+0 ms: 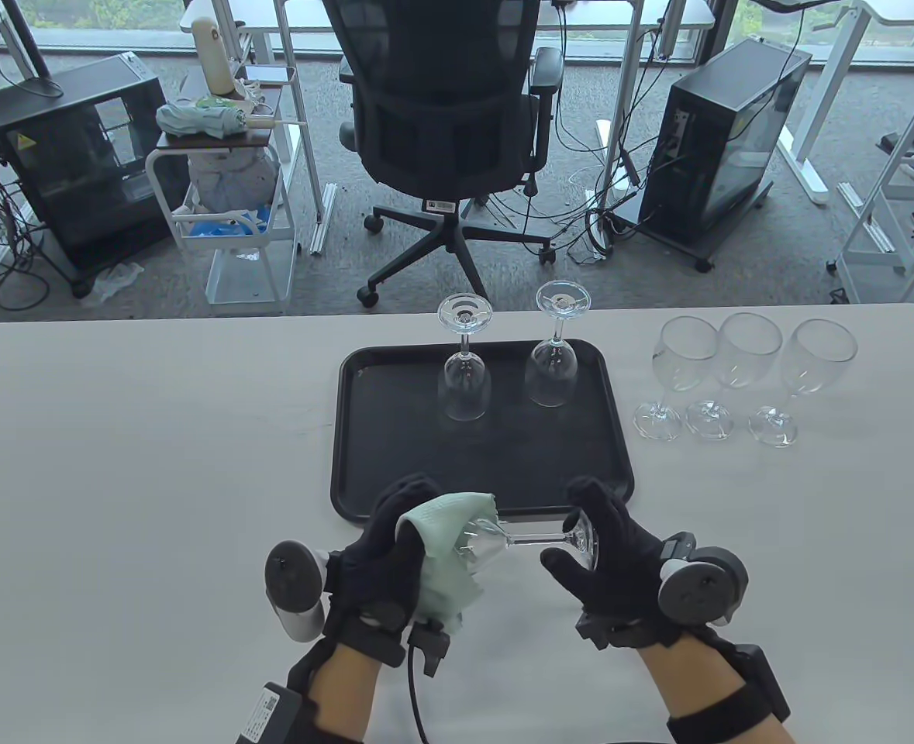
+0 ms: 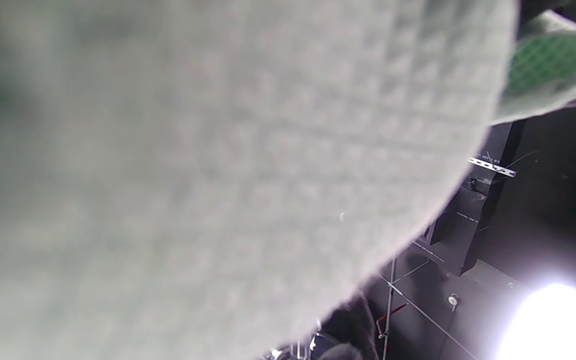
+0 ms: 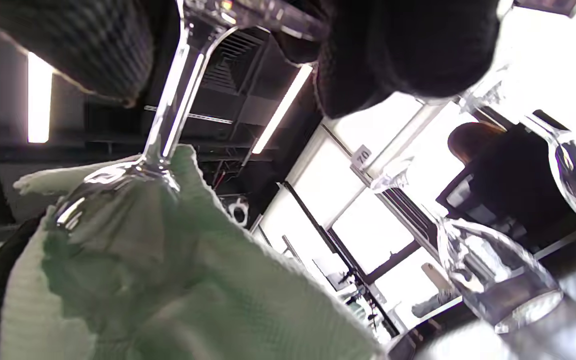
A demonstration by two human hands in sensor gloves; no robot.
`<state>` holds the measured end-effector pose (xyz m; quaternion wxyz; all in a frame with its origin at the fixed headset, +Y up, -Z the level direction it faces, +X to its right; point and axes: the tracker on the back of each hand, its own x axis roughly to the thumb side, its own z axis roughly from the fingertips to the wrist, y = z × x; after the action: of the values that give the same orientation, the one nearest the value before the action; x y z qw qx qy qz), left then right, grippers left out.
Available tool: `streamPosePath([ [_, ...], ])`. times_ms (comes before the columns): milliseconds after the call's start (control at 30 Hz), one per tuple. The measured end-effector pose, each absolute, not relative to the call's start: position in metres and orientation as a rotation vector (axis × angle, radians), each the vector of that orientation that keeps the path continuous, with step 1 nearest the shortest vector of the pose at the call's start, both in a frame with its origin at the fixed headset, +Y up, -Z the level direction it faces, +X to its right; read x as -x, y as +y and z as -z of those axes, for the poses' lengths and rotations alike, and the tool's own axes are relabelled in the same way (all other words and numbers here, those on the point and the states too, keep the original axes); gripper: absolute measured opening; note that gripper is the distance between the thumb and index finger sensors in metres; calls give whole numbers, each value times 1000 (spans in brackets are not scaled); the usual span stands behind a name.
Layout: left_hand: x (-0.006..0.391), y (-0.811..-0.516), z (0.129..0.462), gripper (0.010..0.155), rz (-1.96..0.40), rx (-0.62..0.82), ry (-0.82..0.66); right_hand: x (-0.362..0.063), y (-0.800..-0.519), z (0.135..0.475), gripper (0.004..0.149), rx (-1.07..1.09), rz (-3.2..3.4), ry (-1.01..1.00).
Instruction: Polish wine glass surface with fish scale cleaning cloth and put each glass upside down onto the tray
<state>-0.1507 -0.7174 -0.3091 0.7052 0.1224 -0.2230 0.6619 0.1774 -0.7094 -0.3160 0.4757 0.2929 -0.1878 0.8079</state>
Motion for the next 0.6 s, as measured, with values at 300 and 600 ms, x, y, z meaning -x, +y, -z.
streamPosePath([
  [300, 149, -717, 309, 58, -1477, -274, -498, -180, -703, 312, 91, -837, -2069, -598],
  [600, 149, -709, 304, 59, -1411, -344, -539, -179, -710, 319, 80, -612, -1882, -257],
])
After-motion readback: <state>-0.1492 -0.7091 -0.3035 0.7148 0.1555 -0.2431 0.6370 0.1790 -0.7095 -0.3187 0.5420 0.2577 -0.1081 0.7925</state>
